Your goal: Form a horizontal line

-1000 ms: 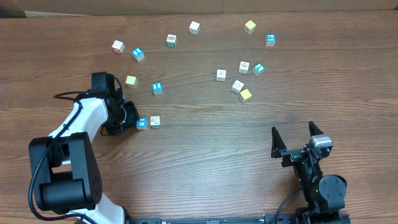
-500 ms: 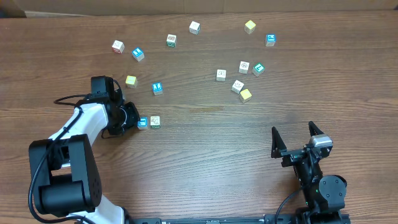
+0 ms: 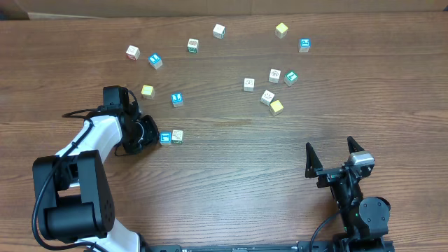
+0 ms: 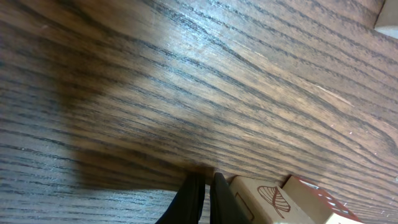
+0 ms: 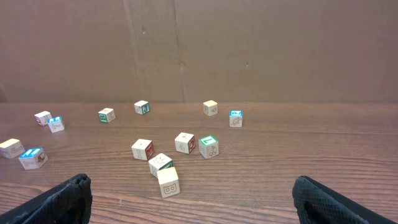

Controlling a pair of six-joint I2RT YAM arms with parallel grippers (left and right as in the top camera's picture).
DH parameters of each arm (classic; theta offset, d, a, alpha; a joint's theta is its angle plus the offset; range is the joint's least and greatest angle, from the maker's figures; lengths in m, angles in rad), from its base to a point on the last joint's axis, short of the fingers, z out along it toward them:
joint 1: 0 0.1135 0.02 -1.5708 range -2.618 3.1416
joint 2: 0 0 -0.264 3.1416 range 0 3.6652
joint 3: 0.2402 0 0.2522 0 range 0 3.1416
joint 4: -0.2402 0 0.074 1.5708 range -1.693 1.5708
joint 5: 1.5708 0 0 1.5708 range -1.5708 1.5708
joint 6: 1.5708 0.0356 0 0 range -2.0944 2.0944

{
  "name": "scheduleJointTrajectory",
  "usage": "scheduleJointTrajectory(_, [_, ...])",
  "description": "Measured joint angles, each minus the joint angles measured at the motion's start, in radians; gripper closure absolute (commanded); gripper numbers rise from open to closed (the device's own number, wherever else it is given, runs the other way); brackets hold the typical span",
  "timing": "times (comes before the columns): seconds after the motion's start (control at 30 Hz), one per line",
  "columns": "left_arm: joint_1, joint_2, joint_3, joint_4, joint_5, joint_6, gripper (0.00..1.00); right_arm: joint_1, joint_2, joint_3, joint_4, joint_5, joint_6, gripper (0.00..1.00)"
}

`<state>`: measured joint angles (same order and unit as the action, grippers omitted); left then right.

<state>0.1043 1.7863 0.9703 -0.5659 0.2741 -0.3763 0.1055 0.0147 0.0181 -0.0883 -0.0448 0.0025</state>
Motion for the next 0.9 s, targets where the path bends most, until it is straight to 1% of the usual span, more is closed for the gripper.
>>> scheduleJointTrajectory(0.33, [0.0, 0.0, 0.0, 0.004, 0.0, -0.013, 0.96, 0.0, 0.0, 0.0, 0.0, 0.0, 0.0, 0.0])
scheduleJointTrajectory(0.63, [0.0, 0.002, 0.0, 0.051, 0.001, -0.013, 0.96, 0.0, 0.0, 0.0, 0.0, 0.0, 0.001, 0.0])
scheduleJointTrajectory(0.9, [0.0, 0.002, 0.0, 0.051, 0.041, 0.028, 0.96, 0.0, 0.0, 0.0, 0.0, 0.0, 0.0, 0.0])
